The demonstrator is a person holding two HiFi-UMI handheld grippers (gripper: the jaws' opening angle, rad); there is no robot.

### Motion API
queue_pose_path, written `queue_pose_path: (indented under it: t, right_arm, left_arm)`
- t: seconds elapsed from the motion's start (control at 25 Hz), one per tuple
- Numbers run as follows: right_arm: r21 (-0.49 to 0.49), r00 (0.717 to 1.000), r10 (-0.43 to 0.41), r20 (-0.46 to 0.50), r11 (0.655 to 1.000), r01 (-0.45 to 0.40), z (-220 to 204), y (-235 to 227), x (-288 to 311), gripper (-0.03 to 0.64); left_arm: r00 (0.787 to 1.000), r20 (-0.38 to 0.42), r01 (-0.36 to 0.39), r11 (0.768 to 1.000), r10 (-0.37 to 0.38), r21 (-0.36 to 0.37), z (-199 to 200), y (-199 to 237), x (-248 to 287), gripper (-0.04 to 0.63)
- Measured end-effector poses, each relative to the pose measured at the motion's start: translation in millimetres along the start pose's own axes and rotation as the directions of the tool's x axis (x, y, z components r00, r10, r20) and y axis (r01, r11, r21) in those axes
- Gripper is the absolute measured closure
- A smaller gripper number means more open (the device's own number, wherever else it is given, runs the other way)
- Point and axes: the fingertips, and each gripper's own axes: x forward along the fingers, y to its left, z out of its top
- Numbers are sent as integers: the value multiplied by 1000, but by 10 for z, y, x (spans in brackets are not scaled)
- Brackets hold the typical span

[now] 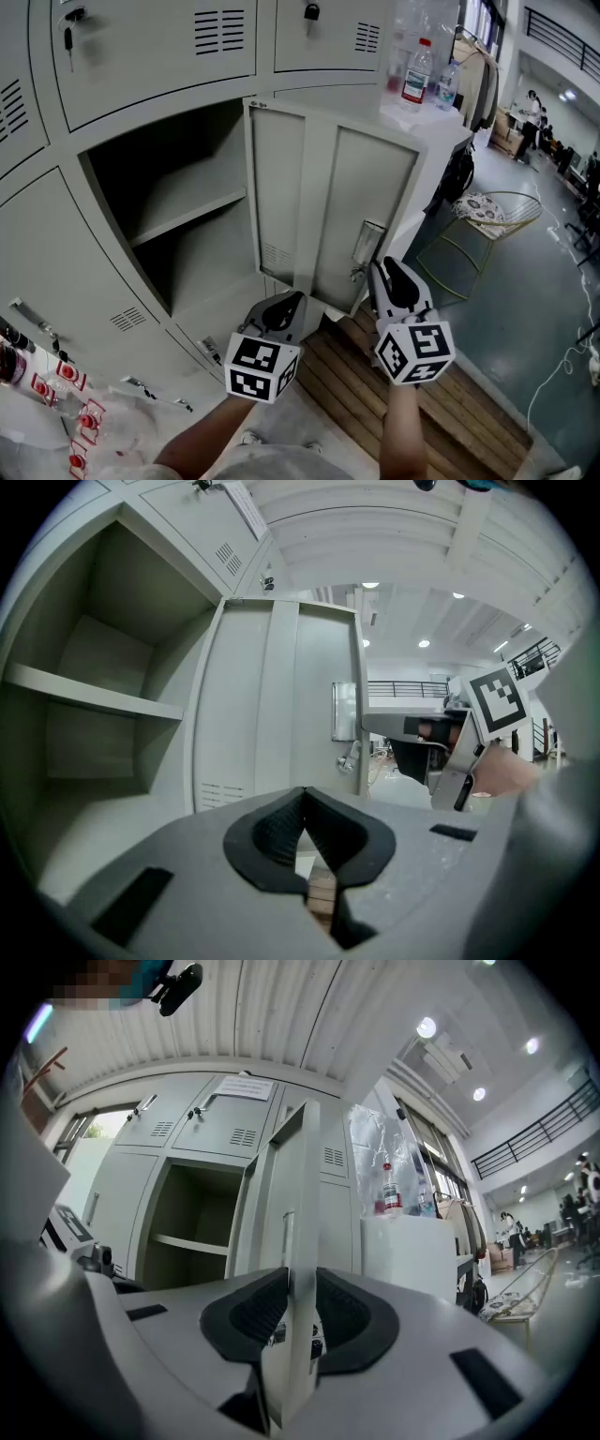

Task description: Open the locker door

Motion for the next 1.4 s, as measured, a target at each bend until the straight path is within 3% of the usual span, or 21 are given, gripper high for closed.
queue_pose_path:
  t: [0.24,0.68,1.04,1.4]
  right_arm:
    - [-5,1000,10,20,1000,-10,68,103,-140,529]
    - [22,983,179,-28,984,-179,-166,834,-46,556]
    - [52,933,356,-52,934,-354,-333,1616,120,577]
    - [68,866,497,-51,867,-494,-386,2284,183,601]
  left_arm:
    - [1000,-9,-5,1000,5,-4,-48,-4,-52,589]
    - [995,-8,-99,995,99,-15,-78,237,-349,589]
    - [968,-1,-251,968,251,-24,-104,627,-836,589]
    - [920,14,-391,920,392,-33,-81,940,-1313,589]
